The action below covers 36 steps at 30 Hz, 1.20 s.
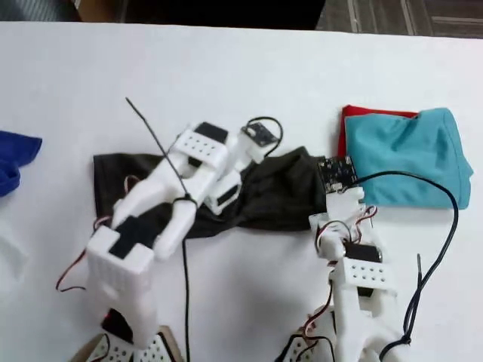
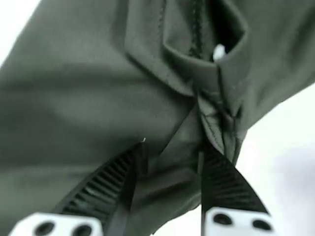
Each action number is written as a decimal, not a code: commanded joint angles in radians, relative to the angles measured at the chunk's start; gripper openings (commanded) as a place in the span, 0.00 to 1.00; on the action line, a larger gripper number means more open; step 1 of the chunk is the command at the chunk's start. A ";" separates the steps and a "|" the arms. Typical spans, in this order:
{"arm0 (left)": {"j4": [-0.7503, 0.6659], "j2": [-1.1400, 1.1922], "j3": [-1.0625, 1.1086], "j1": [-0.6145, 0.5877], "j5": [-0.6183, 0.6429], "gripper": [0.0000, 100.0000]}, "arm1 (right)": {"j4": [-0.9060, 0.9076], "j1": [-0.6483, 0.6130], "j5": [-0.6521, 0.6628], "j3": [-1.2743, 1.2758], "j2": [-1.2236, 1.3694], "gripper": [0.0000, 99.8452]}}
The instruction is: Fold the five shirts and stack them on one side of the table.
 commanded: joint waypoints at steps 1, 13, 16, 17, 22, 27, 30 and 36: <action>-0.060 -0.080 0.058 -0.066 -0.002 0.19 | 0.002 0.013 -0.008 -0.025 -0.033 0.21; 0.015 -0.264 -0.027 -0.367 -0.098 0.19 | -0.004 0.013 -0.006 -0.023 -0.031 0.21; -0.009 -0.256 0.039 -0.486 -0.115 0.19 | -0.004 0.013 -0.006 -0.021 -0.031 0.21; -0.034 -0.245 0.074 -0.523 -0.115 0.19 | -0.004 0.013 -0.006 -0.021 -0.031 0.21; -0.161 -0.180 0.202 -0.683 -0.103 0.19 | -0.004 0.013 -0.006 -0.021 -0.031 0.21; -0.207 -0.132 0.220 -0.747 0.017 0.19 | -0.004 0.013 -0.006 -0.021 -0.031 0.21; -0.227 -0.101 0.197 -0.775 0.028 0.19 | -0.004 0.013 -0.006 -0.021 -0.031 0.21; -0.178 0.012 0.116 -0.795 0.028 0.27 | -0.002 0.013 -0.006 -0.021 -0.031 0.21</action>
